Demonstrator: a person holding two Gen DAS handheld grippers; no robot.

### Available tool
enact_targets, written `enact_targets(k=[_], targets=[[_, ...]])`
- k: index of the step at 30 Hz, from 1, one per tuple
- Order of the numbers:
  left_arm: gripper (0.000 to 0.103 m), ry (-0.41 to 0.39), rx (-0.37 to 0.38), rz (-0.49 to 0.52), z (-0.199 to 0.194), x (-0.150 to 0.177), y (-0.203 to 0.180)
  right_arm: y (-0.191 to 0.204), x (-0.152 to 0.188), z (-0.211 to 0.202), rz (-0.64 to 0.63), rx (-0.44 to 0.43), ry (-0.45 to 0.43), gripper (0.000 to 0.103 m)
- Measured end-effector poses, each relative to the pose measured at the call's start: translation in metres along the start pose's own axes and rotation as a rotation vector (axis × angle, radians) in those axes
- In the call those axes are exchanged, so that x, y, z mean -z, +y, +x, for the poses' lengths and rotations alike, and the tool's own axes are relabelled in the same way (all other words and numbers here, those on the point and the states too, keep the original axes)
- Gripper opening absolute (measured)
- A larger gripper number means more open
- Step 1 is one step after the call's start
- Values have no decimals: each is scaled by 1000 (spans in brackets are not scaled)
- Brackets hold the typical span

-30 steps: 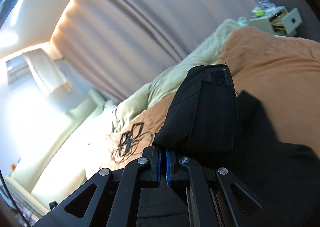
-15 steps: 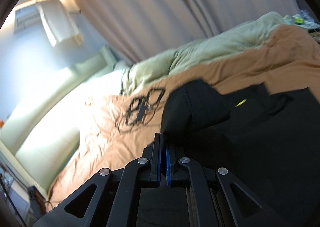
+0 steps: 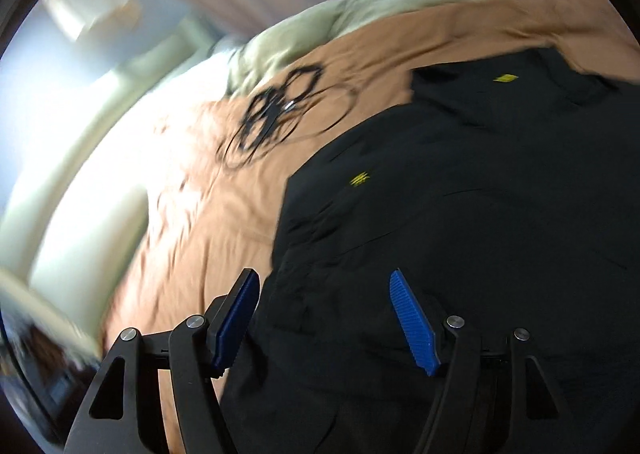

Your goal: Fold large clothes

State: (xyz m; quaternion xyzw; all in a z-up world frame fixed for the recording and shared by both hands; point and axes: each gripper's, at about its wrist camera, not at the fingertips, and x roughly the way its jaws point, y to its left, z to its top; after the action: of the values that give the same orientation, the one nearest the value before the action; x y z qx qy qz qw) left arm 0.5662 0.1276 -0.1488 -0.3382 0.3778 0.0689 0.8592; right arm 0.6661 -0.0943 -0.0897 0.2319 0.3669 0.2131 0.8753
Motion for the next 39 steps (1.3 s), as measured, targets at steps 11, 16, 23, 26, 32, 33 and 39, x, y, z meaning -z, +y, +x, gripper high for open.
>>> enact_targets(k=[11, 16, 23, 26, 32, 33, 39], targets=[[87, 15, 11, 9, -10, 1, -15, -57, 15, -52, 107, 119, -20, 68], [87, 42, 37, 81, -25, 15, -32, -65, 34, -86, 89, 174, -23, 68], [87, 80, 73, 152, -61, 56, -48, -66, 70, -156, 38, 226, -36, 72], [87, 94, 81, 175, -82, 72, -46, -69, 87, -188, 3, 259, -46, 79], [87, 65, 83, 178, -130, 95, -24, -92, 117, -249, 34, 279, -61, 87], [88, 64, 86, 169, -137, 99, -19, -97, 122, -258, 45, 278, -63, 89], [94, 38, 94, 220, -174, 122, -14, -113, 151, -303, 84, 299, -81, 98]])
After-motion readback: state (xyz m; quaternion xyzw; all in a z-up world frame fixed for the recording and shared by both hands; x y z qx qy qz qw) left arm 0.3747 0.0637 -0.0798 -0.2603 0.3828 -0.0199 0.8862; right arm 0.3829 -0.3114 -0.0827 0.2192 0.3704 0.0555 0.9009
